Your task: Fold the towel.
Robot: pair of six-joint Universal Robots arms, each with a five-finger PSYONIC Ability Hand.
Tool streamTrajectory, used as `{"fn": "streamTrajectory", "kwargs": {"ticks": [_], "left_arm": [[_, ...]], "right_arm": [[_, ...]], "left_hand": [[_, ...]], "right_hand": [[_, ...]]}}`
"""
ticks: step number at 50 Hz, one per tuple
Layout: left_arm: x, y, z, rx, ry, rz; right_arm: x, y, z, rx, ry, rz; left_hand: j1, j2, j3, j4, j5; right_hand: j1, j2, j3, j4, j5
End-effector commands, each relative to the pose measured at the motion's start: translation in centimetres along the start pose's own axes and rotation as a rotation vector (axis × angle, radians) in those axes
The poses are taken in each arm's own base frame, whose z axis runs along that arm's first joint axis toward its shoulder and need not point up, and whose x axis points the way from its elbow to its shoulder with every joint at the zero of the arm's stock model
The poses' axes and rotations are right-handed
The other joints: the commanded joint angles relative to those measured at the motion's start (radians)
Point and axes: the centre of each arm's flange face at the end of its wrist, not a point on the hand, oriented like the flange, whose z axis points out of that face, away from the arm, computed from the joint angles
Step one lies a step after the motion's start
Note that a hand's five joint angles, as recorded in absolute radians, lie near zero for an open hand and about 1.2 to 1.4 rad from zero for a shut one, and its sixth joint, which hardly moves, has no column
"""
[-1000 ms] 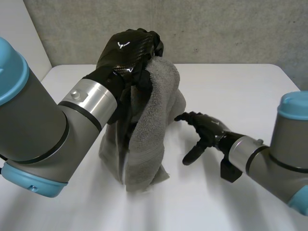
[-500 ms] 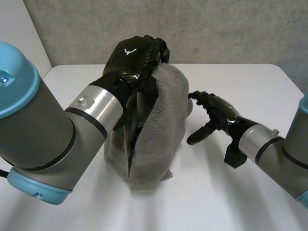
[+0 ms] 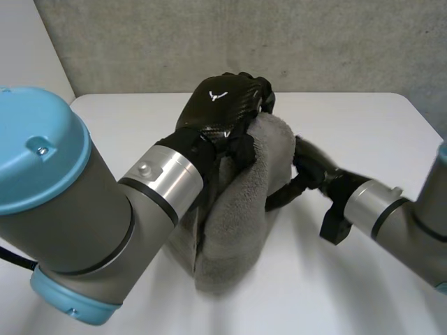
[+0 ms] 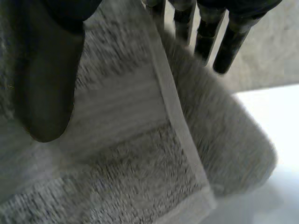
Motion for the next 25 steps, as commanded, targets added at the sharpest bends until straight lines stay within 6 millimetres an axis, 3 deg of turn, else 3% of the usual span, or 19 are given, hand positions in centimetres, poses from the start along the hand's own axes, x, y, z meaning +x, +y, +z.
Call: {"fn": "streamTrajectory", "kwargs": {"ticks": [1,10,18,25], "left_arm": [[0.5,-0.1,-0.5,0.000,0.013,-0.039],[0.2,-1.3,-0.5,0.035,0.004,-0.039],[-1.4,-5.4,-1.1,0.150,-0.038,-0.019],[-3.1,-6.9,-1.2,0.193,-0.086,-0.007]], "right_arm": [[0.3,1.7,0.9,-0.032,-0.010,0.010],[0.5,1.7,1.1,-0.019,-0.011,-0.002],[1.7,2.4,1.9,-0.042,0.017,-0.052],[2.3,2.5,2.3,-0.040,0.044,-0.072]], "left_hand": [[0.052,0.037,0.020,0.039,0.028],[0.052,0.037,0.020,0.039,0.028],[0.052,0.037,0.020,0.039,0.028],[0.052,0.037,0.020,0.039,0.028]], "right_hand": [[1.051,1.068,1.071,1.063,1.064],[1.071,1.089,1.091,1.084,1.085],[1.071,1.089,1.091,1.084,1.085],[1.071,1.089,1.091,1.084,1.085]]}}
